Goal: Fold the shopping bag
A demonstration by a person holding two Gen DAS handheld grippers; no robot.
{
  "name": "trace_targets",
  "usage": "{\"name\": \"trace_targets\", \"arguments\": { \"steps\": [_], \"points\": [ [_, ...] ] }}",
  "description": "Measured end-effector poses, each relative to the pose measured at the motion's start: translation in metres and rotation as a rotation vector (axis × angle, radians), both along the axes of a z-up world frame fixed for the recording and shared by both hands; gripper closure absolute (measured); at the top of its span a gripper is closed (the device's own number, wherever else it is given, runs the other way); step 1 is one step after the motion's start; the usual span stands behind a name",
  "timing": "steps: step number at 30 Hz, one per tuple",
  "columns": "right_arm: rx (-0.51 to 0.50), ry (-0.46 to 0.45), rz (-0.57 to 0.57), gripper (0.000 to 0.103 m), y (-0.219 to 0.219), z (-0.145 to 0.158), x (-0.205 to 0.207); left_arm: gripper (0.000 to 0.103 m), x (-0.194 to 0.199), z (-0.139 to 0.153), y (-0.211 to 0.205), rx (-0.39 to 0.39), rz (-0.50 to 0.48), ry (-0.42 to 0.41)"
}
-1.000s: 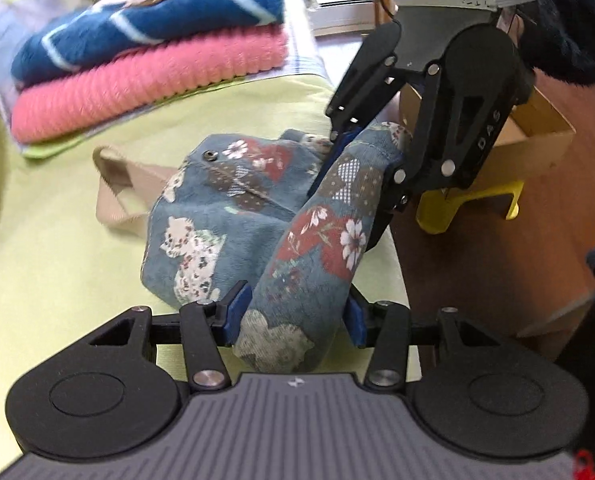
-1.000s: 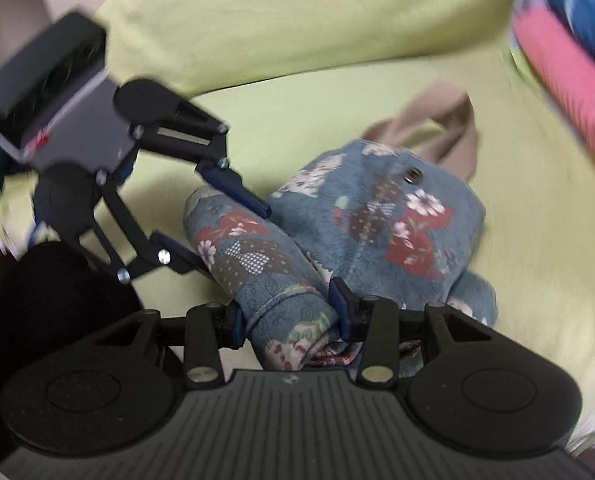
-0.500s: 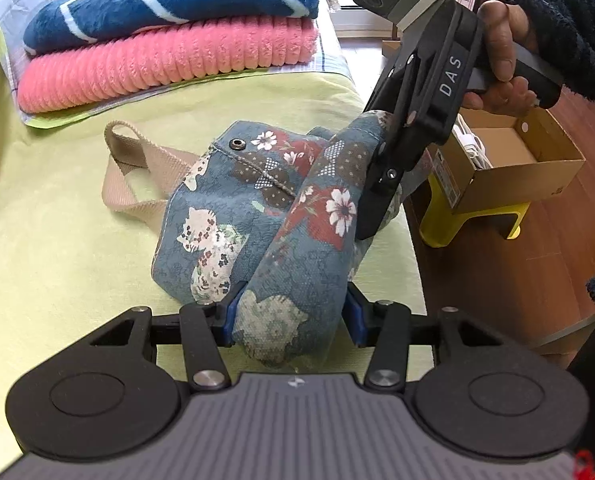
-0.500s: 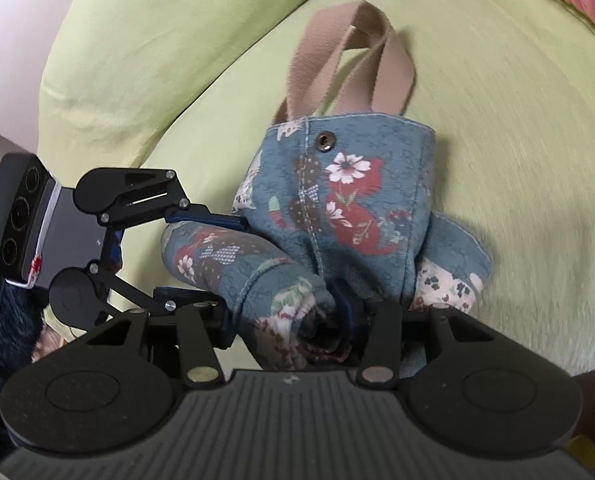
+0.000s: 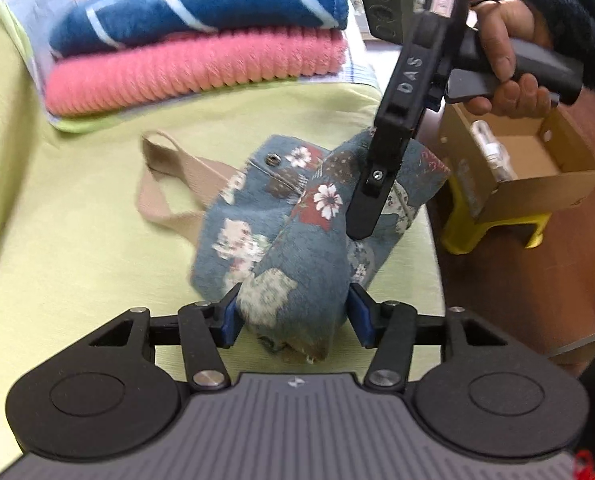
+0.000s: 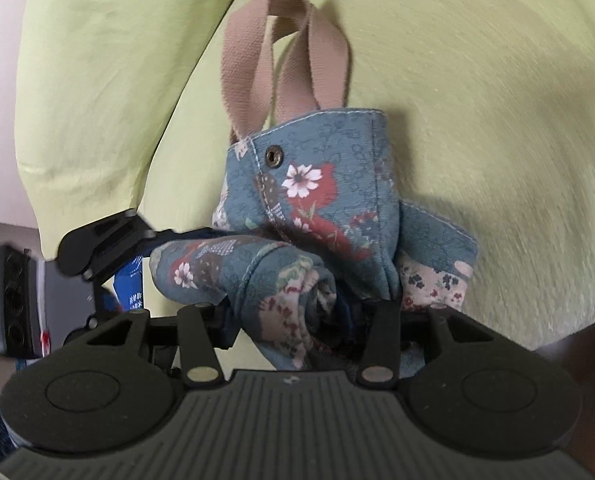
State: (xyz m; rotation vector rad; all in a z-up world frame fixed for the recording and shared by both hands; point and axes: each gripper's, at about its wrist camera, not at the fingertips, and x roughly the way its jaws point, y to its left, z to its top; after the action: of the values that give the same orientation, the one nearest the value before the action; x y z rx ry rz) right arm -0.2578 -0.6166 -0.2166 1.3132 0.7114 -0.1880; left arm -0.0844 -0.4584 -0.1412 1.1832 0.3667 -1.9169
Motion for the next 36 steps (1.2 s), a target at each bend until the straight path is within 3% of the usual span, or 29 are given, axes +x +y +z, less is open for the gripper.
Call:
{"name": "trace_targets", "arguments": {
  "steps": [4,5,6,8,13,17,25,29,32,36],
  "points": [
    [0.01,-0.007,-0.02,0.064,0.002,-0.001,-0.006,0.049,-0.002,0.011,0.017,-0.091,-0.017,-0.085],
    [0.014,-0.009,-0.025,0.064,0.002,-0.001,-0.008,0.054,-0.002,0.017,0.021,-0.115,-0.019,-0.091],
    [0.018,-0.01,-0.029,0.064,0.002,-0.001,-0.009,0.072,-0.002,0.024,0.025,-0.138,-0.022,-0.088],
    [0.02,-0.008,-0.028,0.064,0.003,0.001,-0.011,0.09,-0.003,0.037,0.03,-0.178,-0.024,-0.077],
    [0.021,-0.005,-0.03,0.064,0.005,0.002,-0.013,0.09,-0.017,0.02,0.019,-0.16,-0.033,-0.09],
    [0.01,0.0,-0.048,0.065,0.009,0.002,-0.014,0.08,-0.013,0.008,0.01,-0.165,0.044,-0.026],
    [-0.043,-0.012,-0.109,0.068,0.017,0.001,-0.011,0.075,-0.019,-0.014,0.006,-0.231,0.094,-0.066],
    [-0.193,0.012,-0.158,0.067,0.034,0.018,-0.01,0.075,-0.015,-0.016,0.001,-0.234,0.125,-0.046],
    [-0.401,0.082,-0.202,0.06,0.054,0.043,-0.01,0.075,-0.014,-0.017,-0.003,-0.23,0.136,-0.039],
    [-0.672,0.178,-0.258,0.057,0.084,0.072,-0.012,0.075,-0.014,-0.019,-0.004,-0.235,0.14,-0.034]
  ]
}}
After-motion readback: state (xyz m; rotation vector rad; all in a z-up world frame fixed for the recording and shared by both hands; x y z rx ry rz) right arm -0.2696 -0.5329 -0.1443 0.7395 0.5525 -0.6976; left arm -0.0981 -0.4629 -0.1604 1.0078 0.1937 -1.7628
